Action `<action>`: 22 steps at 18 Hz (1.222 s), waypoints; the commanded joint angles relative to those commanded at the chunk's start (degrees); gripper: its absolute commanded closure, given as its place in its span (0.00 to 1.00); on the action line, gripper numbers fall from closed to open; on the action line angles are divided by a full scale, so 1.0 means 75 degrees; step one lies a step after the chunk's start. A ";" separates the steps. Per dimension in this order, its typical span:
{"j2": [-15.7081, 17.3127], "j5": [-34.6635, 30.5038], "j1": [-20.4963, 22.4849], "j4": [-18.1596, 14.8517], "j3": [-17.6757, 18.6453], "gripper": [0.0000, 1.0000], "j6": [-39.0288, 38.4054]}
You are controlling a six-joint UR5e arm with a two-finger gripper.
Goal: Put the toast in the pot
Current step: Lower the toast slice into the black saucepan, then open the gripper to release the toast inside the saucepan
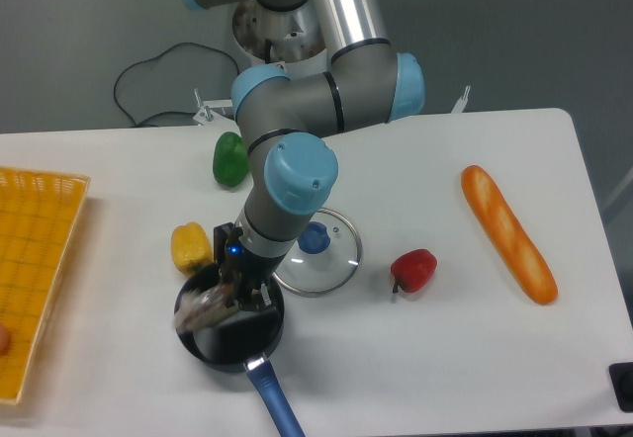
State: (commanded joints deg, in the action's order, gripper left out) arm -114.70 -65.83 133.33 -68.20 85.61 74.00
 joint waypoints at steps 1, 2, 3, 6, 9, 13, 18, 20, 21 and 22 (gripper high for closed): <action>0.0000 0.0000 0.0000 0.0000 0.0000 0.59 0.0000; 0.0000 0.0000 0.0000 0.0000 0.0000 0.58 0.0000; 0.0000 0.0000 0.0000 0.0000 0.0000 0.55 0.0012; 0.0011 0.0000 0.0000 0.0000 -0.0012 0.47 0.0000; 0.0023 0.0000 0.0000 0.0000 -0.0058 0.46 -0.0023; 0.0128 0.0244 0.0222 0.0070 -0.0433 0.44 -0.0070; 0.0375 0.0586 0.0363 0.0059 -0.0445 0.37 -0.0070; 0.0457 0.0307 0.0305 0.0105 -0.0329 0.09 0.0023; 0.0538 -0.0078 0.0200 0.0094 -0.0317 0.01 0.0047; 0.0597 -0.0186 0.0130 0.0094 -0.0282 0.00 0.0047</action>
State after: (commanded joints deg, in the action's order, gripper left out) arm -110.22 -67.23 134.30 -67.50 83.49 74.36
